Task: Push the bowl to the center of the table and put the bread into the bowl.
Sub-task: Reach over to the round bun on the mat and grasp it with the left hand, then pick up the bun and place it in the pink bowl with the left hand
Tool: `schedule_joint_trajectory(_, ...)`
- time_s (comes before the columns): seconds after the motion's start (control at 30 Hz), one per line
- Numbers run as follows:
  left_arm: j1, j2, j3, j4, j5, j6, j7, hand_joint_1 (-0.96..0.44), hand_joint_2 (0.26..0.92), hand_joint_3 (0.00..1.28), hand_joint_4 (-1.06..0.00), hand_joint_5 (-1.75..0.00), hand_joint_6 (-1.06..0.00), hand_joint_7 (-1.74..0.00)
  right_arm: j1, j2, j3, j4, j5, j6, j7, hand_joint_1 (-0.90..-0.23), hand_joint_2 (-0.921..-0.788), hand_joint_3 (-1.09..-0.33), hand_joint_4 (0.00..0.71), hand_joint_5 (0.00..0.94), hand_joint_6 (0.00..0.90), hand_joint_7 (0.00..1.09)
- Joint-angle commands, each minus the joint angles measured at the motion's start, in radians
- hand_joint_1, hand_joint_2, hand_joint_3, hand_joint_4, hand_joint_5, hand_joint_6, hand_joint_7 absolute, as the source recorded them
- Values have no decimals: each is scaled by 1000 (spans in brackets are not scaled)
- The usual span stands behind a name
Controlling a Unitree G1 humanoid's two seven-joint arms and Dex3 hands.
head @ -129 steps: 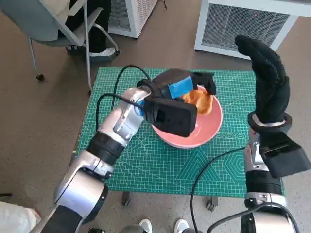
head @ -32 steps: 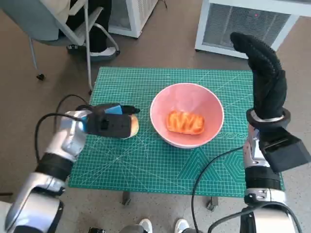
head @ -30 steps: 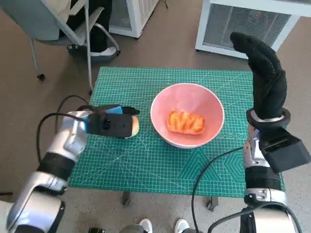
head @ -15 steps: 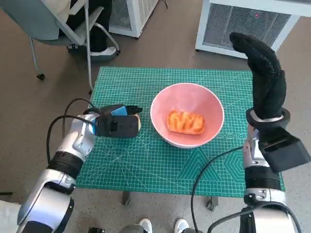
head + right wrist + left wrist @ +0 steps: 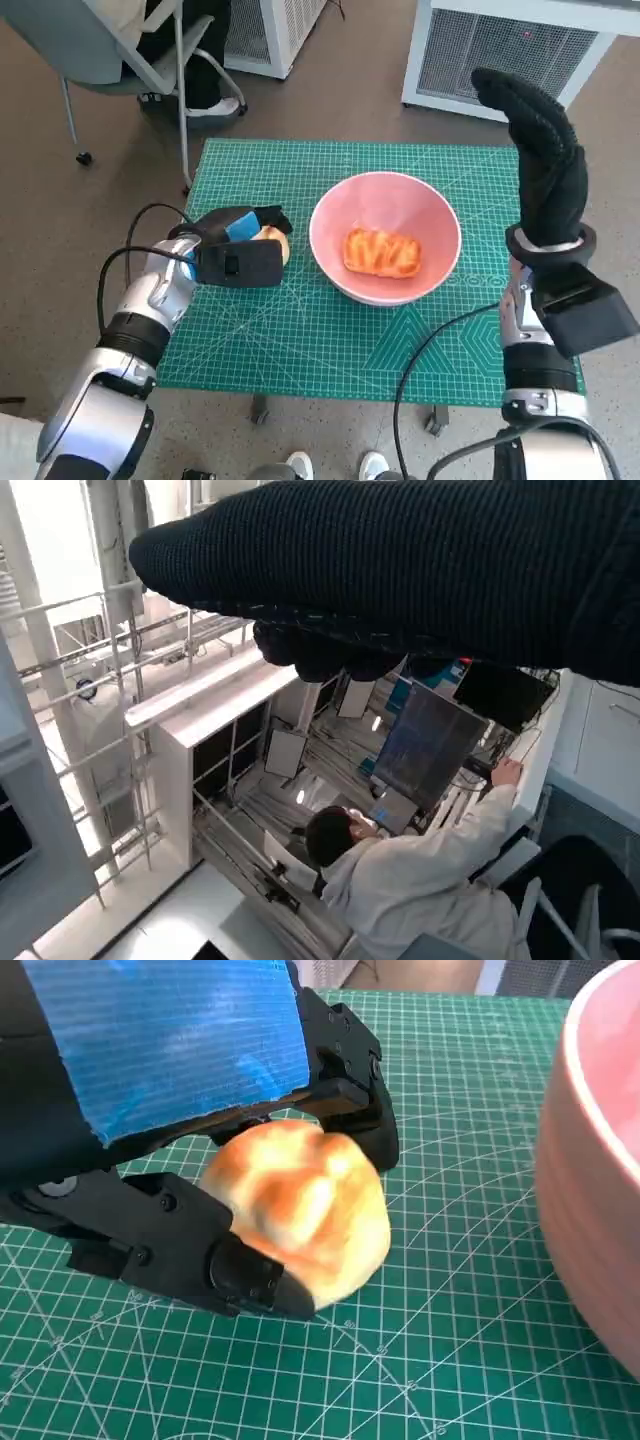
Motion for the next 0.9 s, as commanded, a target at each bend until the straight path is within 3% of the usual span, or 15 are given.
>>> schedule_joint_trajectory(0.03,-32,32,44,-39,-34,-21,-18,2,921,162,-619,-1301,-491,-1244,18,5,4,-1,8,16,11,-627,-921,-780,303,0,59,575)
schedule_joint_trajectory(0.43,-85,50,127,-205,-77,-6,-31,3,920,160,-611,-1281,-500,-1266,15,8,3,6,14,13,13,-634,-921,-774,304,1,58,578)
schedule_joint_trajectory(0.57,-103,45,142,-265,-79,-16,-13,3,920,143,-628,-1251,-519,-1259,16,11,4,5,4,9,3,-630,-921,-776,303,0,58,578)
schedule_joint_trajectory(0.9,-141,-25,131,-364,-74,-47,21,2,920,114,-662,-1175,-546,-1273,15,14,2,2,-8,4,-6,-633,-921,-779,303,0,56,581)
